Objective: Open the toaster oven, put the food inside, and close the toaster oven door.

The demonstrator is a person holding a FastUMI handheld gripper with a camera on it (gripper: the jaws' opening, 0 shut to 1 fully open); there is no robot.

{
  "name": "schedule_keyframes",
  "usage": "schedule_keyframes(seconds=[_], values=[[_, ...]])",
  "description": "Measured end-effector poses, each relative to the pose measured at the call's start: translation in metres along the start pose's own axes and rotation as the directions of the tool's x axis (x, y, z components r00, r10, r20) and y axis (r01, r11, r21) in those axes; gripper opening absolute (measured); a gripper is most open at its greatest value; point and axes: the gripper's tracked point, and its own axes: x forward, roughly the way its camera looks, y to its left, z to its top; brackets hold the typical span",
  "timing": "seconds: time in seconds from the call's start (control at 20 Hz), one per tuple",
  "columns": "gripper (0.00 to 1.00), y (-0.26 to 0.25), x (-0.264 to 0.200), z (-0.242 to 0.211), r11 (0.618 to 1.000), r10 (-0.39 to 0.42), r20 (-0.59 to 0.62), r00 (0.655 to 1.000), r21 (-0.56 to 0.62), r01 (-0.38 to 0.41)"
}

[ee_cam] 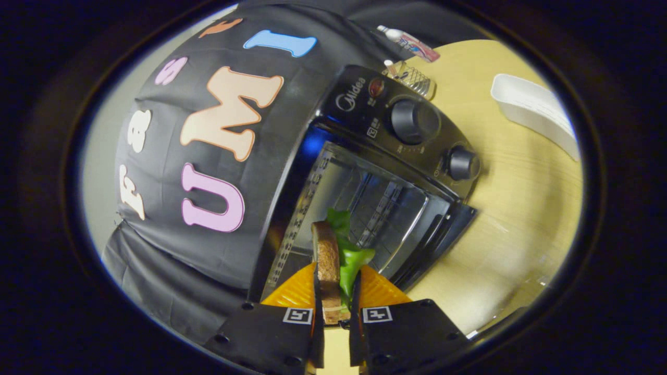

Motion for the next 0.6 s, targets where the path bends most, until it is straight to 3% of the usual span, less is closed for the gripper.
schedule_keyframes(seconds=[0.25, 0.6], values=[[0.2, -0.001, 0.028, 0.001, 1.0, 0.0, -0.007, 1.0, 0.025, 0.0], [0.25, 0.002, 0.04, 0.007, 0.997, 0.021, 0.02, 1.0, -0.079, -0.019]])
